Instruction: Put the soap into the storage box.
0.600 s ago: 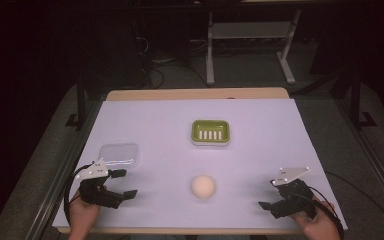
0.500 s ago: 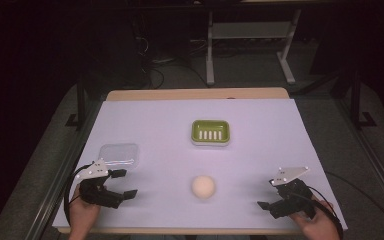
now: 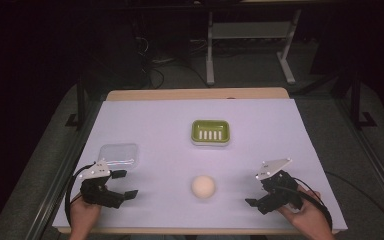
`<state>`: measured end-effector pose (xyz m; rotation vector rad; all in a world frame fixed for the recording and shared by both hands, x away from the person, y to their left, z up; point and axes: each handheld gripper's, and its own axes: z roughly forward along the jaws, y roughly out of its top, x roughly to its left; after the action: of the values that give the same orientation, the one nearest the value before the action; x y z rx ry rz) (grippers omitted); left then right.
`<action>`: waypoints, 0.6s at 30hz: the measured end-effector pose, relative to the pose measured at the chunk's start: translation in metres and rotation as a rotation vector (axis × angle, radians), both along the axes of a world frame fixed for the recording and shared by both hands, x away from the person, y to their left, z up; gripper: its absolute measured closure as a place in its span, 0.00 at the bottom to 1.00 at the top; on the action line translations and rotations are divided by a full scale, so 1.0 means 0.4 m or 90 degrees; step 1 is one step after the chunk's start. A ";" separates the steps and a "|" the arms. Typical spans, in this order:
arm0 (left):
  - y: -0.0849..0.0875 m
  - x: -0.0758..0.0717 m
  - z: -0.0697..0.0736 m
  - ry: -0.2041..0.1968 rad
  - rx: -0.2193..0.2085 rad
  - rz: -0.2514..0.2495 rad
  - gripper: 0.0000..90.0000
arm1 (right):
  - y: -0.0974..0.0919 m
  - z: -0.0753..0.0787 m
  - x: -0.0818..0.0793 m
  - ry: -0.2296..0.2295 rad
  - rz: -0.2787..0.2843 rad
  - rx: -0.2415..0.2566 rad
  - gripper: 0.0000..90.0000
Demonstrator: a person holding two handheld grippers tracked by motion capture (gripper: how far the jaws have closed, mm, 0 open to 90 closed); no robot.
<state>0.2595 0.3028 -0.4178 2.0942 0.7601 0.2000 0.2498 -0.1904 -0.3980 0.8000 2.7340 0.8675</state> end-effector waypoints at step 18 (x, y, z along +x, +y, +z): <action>0.003 -0.001 -0.002 0.004 -0.005 -0.006 0.15 | 0.091 0.039 0.049 -0.003 0.070 -0.028 0.17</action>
<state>0.2592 0.3041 -0.4187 2.0910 0.7543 0.1843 0.2695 -0.1540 -0.3823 0.6436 2.8055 0.8257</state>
